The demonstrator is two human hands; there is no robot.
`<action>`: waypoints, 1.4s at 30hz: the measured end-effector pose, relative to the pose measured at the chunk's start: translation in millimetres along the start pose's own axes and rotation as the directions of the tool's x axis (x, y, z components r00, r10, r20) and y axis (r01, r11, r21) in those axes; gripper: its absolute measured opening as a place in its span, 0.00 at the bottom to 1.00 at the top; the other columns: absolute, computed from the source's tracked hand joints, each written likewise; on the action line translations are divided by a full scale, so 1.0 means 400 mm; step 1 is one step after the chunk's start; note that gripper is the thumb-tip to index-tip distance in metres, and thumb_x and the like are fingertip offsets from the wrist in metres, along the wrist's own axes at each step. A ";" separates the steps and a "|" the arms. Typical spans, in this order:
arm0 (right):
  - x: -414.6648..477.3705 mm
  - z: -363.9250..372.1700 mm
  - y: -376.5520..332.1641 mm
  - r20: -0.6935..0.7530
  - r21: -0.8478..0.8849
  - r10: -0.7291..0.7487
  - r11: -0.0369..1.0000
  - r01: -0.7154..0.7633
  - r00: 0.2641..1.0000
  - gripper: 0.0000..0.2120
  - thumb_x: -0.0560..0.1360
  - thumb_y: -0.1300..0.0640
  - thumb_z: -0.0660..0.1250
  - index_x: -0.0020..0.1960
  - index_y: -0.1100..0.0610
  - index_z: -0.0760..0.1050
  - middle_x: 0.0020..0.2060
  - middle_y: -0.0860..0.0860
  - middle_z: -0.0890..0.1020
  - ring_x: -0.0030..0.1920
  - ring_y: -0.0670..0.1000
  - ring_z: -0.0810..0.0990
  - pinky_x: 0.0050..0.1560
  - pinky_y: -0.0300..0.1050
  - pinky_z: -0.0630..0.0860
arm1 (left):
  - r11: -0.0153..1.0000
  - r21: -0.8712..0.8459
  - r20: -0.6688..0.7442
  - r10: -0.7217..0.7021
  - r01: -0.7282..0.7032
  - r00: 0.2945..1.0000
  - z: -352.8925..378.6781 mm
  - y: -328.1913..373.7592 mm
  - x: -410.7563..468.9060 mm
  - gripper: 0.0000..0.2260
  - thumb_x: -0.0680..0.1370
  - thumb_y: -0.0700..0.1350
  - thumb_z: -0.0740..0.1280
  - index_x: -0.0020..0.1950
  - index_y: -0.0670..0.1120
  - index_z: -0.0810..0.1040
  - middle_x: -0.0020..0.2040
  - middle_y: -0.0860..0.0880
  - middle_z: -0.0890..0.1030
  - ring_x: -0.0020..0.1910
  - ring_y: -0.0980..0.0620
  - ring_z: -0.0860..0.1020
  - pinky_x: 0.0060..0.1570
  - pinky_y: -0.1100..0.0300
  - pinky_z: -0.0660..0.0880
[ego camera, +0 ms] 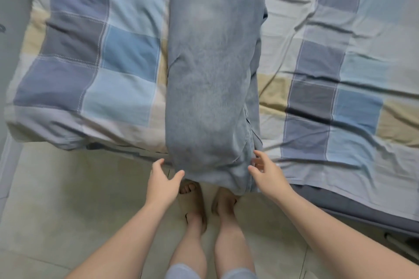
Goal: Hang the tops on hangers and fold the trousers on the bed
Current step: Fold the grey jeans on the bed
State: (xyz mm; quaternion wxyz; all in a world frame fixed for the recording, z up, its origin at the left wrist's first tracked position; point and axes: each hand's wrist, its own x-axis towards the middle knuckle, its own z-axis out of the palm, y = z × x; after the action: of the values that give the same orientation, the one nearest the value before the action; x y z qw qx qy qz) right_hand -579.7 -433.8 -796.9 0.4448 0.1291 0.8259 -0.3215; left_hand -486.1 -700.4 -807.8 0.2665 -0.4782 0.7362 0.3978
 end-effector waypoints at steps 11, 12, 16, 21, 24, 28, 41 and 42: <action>0.138 0.130 0.058 -0.241 0.144 0.096 0.988 -0.062 0.966 0.14 0.74 0.52 0.75 0.51 0.57 0.73 0.42 0.50 0.77 0.44 0.52 0.75 0.44 0.45 0.69 | 0.987 0.031 0.195 0.152 -0.161 0.969 0.045 -0.078 0.109 0.12 0.75 0.48 0.74 0.54 0.44 0.80 0.49 0.50 0.84 0.50 0.50 0.81 0.54 0.50 0.78; 0.136 0.131 0.065 -0.238 0.158 0.083 0.986 -0.045 0.968 0.14 0.74 0.52 0.75 0.50 0.57 0.73 0.43 0.49 0.77 0.44 0.51 0.75 0.44 0.44 0.70 | 0.986 0.018 0.201 0.156 -0.163 0.967 0.044 -0.084 0.107 0.11 0.75 0.47 0.74 0.54 0.44 0.81 0.50 0.50 0.84 0.50 0.50 0.82 0.54 0.51 0.78; 0.116 0.128 0.074 -0.193 0.159 0.026 0.987 0.005 0.981 0.18 0.74 0.54 0.75 0.57 0.53 0.70 0.46 0.45 0.77 0.48 0.50 0.78 0.53 0.48 0.77 | 0.986 -0.053 0.247 0.166 -0.158 0.955 0.042 -0.097 0.084 0.09 0.76 0.45 0.71 0.55 0.44 0.82 0.50 0.51 0.85 0.52 0.51 0.83 0.53 0.56 0.77; 0.120 0.128 0.067 -0.166 0.141 0.051 0.990 -0.028 0.985 0.26 0.73 0.50 0.76 0.64 0.55 0.68 0.53 0.50 0.78 0.56 0.53 0.78 0.60 0.54 0.77 | 0.974 -0.178 0.238 0.183 -0.143 0.954 0.049 -0.091 0.042 0.10 0.79 0.44 0.68 0.60 0.43 0.79 0.52 0.48 0.84 0.50 0.51 0.83 0.39 0.66 0.76; 0.118 0.132 0.064 -0.103 0.192 0.050 0.981 -0.030 0.993 0.30 0.73 0.50 0.77 0.67 0.57 0.67 0.57 0.51 0.77 0.56 0.51 0.77 0.56 0.47 0.76 | 0.952 -0.283 0.209 0.175 -0.112 0.962 0.054 -0.109 0.024 0.15 0.79 0.47 0.70 0.65 0.46 0.77 0.57 0.51 0.83 0.57 0.52 0.81 0.55 0.59 0.76; 0.106 0.131 0.071 -0.141 0.173 0.053 0.985 -0.028 0.989 0.13 0.75 0.52 0.74 0.51 0.58 0.73 0.41 0.52 0.77 0.39 0.49 0.75 0.36 0.42 0.71 | 0.947 -0.319 0.224 0.119 -0.043 0.967 0.058 -0.121 -0.001 0.12 0.81 0.51 0.69 0.61 0.47 0.78 0.55 0.49 0.84 0.55 0.49 0.82 0.57 0.53 0.78; -0.027 0.063 0.200 -0.439 0.154 0.009 0.986 0.065 0.898 0.14 0.80 0.48 0.66 0.51 0.58 0.69 0.39 0.47 0.75 0.45 0.54 0.76 0.44 0.49 0.68 | 0.991 -0.050 0.230 0.129 -0.121 0.964 0.185 -0.118 -0.062 0.15 0.78 0.52 0.71 0.57 0.43 0.79 0.53 0.50 0.83 0.52 0.48 0.82 0.57 0.51 0.78; -0.007 0.064 0.211 -0.415 0.140 0.053 0.990 0.006 0.908 0.14 0.80 0.47 0.66 0.52 0.58 0.69 0.41 0.49 0.77 0.48 0.56 0.77 0.46 0.50 0.70 | 0.993 0.002 0.207 0.111 -0.114 0.972 0.200 -0.120 -0.048 0.13 0.77 0.51 0.71 0.55 0.44 0.78 0.52 0.50 0.82 0.52 0.46 0.81 0.56 0.51 0.78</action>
State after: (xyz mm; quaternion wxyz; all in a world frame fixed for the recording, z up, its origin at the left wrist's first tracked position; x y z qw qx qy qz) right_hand -519.3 -385.8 -839.9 0.2519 0.2351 0.8761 -0.3373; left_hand -433.4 -634.5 -852.0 0.3217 -0.3900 0.7332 0.4548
